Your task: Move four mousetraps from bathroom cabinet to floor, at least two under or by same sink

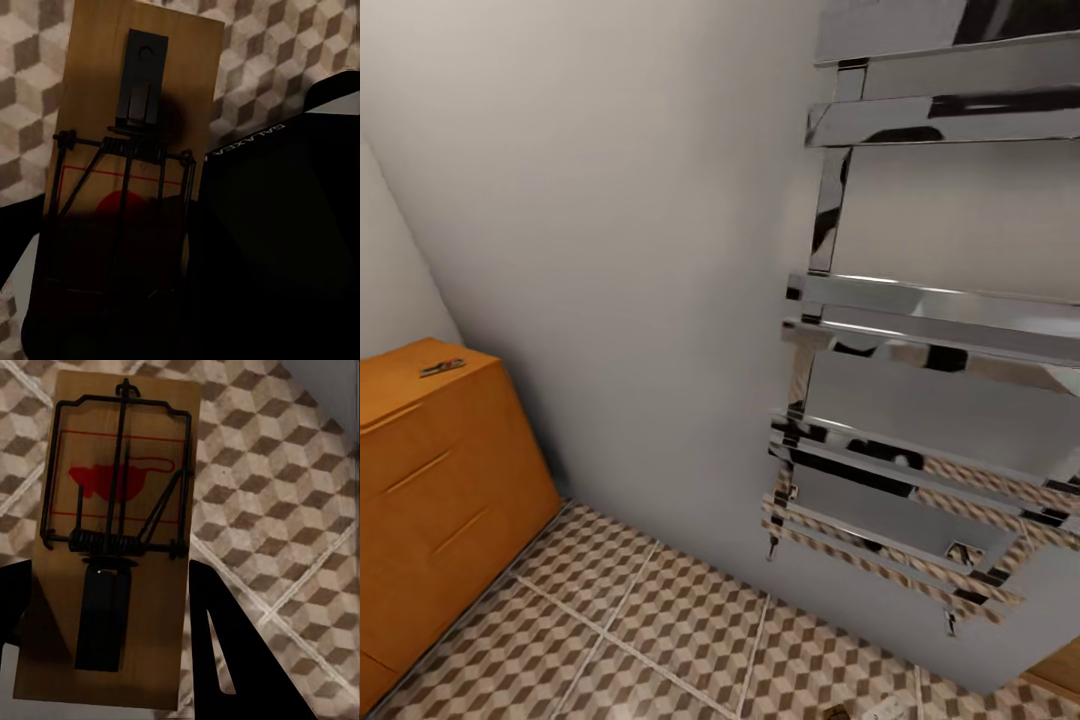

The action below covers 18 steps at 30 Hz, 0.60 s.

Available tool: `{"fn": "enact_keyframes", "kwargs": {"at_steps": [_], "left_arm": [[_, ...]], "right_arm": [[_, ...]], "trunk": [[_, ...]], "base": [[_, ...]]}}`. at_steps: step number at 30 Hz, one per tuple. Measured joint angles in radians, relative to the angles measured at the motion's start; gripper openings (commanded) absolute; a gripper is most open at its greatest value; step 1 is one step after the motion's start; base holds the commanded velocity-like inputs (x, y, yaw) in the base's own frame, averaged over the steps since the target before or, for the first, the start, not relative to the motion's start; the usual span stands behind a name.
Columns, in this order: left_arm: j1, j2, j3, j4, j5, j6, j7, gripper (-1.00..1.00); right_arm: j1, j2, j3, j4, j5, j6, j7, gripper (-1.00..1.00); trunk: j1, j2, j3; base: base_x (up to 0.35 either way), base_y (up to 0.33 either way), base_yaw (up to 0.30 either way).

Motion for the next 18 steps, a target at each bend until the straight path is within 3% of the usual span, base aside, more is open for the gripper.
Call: {"fn": "enact_keyframes", "kwargs": {"at_steps": [18], "left_arm": [[0.000,0.000,0.000,0.000,0.000,0.000,0.000,-1.00]], "right_arm": [[0.000,0.000,0.000,0.001,0.000,0.000,0.000,-1.00]], "trunk": [[0.000,0.000,0.018]], "base": [[0.000,0.000,-0.282]]}}
